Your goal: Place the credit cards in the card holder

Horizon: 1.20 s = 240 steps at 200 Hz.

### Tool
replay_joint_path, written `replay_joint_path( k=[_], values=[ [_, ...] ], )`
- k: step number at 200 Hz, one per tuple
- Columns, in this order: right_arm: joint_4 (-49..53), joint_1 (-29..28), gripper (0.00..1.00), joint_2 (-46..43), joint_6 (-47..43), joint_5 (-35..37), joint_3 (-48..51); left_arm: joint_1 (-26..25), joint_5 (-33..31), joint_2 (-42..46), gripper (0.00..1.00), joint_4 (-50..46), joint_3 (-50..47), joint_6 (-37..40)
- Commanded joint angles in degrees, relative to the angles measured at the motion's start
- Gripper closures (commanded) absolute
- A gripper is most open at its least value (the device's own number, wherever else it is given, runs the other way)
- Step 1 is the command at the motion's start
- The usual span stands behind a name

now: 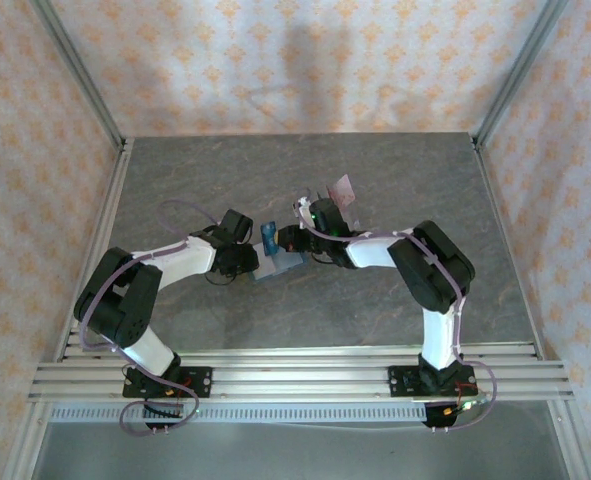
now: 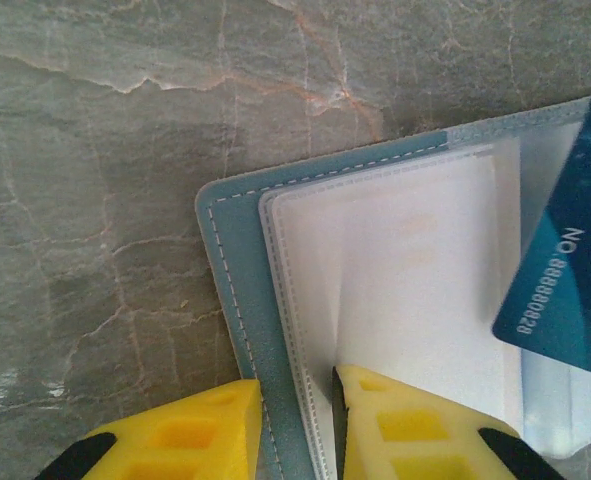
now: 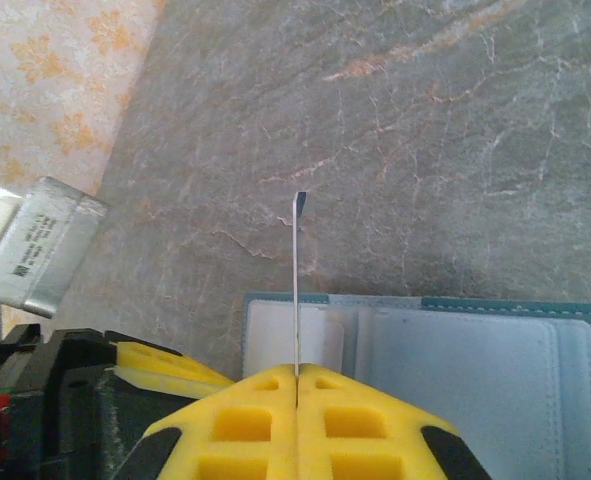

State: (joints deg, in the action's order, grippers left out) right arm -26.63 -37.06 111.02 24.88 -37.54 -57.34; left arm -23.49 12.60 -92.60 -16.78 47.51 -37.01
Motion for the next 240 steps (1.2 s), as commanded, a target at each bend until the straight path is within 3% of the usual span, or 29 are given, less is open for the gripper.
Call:
replay_joint_path(
  k=[1, 240],
  values=[
    [-2.21, 0.31, 1.00, 0.77, -0.19, -0.64, 0.30, 0.54, -1.52, -0.83, 0.74, -3.26, -2.02, 0.35],
    [-4.31, 1.50, 1.00, 2.49, 1.65, -3.31, 0.74, 0.46, -1.14, -1.38, 0.74, -3.37, -1.86, -0.16]
  ],
)
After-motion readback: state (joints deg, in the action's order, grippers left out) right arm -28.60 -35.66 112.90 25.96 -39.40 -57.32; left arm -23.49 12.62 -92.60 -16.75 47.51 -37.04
